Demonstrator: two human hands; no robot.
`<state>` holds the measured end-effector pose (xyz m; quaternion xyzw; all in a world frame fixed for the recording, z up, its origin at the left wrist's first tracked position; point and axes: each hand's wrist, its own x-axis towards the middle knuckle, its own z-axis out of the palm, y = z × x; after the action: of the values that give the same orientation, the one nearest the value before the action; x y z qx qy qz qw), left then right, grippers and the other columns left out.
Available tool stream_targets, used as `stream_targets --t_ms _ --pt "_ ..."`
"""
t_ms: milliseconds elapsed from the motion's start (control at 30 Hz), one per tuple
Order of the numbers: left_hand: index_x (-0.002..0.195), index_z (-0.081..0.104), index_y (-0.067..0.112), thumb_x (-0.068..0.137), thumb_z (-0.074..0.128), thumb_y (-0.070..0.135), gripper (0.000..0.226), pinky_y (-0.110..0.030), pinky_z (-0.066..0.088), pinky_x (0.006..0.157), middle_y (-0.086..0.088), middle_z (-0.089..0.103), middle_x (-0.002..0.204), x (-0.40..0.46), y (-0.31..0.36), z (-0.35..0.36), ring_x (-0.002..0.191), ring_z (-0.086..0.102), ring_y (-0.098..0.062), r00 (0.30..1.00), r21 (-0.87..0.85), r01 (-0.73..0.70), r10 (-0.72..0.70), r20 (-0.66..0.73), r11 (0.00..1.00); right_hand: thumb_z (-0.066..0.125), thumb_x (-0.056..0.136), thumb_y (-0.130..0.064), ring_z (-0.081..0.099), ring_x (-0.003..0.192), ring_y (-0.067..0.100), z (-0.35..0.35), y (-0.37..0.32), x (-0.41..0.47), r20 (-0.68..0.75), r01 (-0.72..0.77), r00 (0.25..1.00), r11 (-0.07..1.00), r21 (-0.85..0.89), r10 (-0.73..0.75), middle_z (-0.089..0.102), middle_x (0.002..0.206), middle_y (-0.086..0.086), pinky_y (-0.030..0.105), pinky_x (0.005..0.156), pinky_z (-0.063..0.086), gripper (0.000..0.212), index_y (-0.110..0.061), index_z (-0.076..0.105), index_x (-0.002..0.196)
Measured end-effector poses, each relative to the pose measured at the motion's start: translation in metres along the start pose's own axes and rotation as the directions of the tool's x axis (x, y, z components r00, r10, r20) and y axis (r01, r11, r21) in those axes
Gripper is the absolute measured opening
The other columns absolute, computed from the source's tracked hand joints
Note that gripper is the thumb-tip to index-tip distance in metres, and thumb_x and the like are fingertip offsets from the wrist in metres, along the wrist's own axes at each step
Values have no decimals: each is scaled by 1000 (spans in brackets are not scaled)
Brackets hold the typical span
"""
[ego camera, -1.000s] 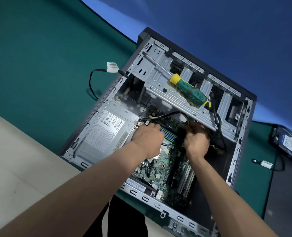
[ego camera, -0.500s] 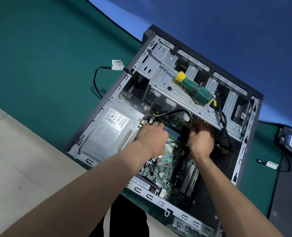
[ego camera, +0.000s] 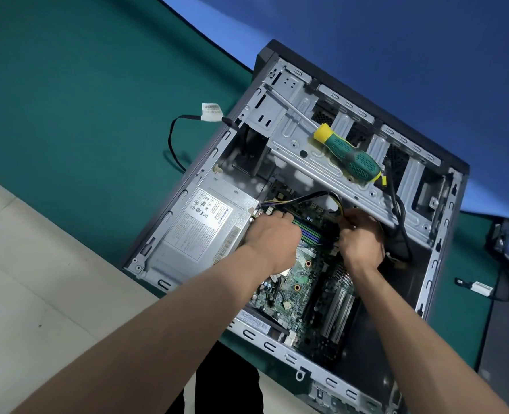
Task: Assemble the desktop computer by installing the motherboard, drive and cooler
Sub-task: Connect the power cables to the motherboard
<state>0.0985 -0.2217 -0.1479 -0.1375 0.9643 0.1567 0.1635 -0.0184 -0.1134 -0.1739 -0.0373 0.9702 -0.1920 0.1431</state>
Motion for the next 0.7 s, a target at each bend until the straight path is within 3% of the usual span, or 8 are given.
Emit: stream_targets --t_ms 100,233,333,433,533,633,700 --pt "118 57 10 89 49 14 31 -37 42 93 -11 47 133 0 0 -1 117 47 -26 1000 6 2 -2 1 1000 55 95 -28 62 101 29 3 -3 -1 10 -26 1000 999 30 26 69 105 9 28 72 39 17 -22 64 108" --pt "116 58 10 88 50 14 29 -36 42 89 -10 50 127 -1 0 0 113 48 -26 1000 16 1 -1 -5 1000 52 94 -18 60 105 34 9 0 -6 11 -63 998 998 28 63 65 111 17 35 82 44 23 -13 59 116" --pt "118 54 10 88 51 12 31 -35 43 87 -10 49 126 1 1 0 113 47 -26 1000 18 -15 16 -19 1000 54 94 -21 60 104 30 9 -1 -6 -10 -112 993 985 128 114 66 111 12 31 78 42 18 -20 61 110" --pt "124 47 8 89 50 9 36 -36 43 86 -11 47 127 3 -2 1 116 44 -27 999 15 -10 11 -50 1000 53 95 -24 62 101 34 9 -6 -5 22 -131 991 987 98 129 67 107 15 36 80 47 18 -18 60 110" --pt "128 43 8 89 50 9 40 -36 43 87 -11 46 129 4 0 2 118 43 -27 999 11 -8 8 -49 1000 56 94 -28 62 100 35 4 -7 -12 92 -106 991 986 130 94 67 106 15 36 81 47 19 -16 57 108" --pt "128 43 8 88 53 11 40 -36 43 89 -11 46 129 4 1 4 118 43 -27 999 8 -10 11 -42 1000 59 91 -26 60 91 37 -1 2 -31 40 -39 999 992 123 34 62 90 11 36 74 43 20 -16 46 80" --pt "129 42 9 88 54 11 43 -37 43 89 -11 46 128 5 0 5 117 44 -28 998 7 -13 13 -54 1000 58 89 -23 60 92 33 -1 8 -42 32 77 996 995 55 -79 60 96 7 35 75 44 11 -15 52 94"
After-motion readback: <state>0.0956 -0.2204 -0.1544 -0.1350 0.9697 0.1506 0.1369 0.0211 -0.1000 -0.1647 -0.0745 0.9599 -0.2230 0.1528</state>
